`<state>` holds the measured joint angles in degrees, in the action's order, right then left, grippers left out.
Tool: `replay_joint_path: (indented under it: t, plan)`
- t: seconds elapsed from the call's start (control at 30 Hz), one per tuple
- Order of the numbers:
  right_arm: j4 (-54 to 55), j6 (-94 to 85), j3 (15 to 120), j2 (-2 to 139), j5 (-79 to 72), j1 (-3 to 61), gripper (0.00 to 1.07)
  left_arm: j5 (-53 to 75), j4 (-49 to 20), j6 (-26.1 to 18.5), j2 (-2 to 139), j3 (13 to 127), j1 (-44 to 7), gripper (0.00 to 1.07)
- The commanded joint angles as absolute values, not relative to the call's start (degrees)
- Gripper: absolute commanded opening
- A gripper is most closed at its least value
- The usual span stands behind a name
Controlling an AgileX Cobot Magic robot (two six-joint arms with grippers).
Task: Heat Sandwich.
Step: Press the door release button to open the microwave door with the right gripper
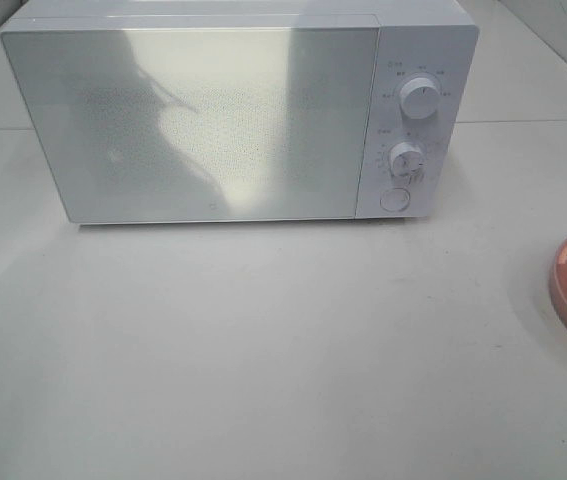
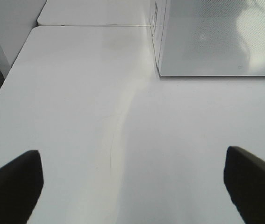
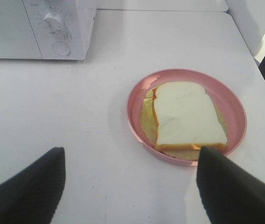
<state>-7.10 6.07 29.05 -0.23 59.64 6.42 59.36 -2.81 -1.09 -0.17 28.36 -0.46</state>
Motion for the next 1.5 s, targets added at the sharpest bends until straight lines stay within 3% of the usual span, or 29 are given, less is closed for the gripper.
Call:
replay_joint_path:
  t: [0.03,0.8,1.5]
  plan:
    - [-7.22,6.36,28.99,-1.78,59.47,6.25,0.75,58.90,-2.98,-1.03,-1.72,28.25,-0.17,1.01]
    - [-7.05,6.36,30.54,-1.15,58.84,6.25,0.75,58.90,-2.98,-1.03,-1.72,28.25,-0.17,1.01]
    - [-7.05,6.42,32.37,16.04,51.62,6.25,0.75,58.90,-2.98,-1.03,-1.72,28.25,-0.17,1.01]
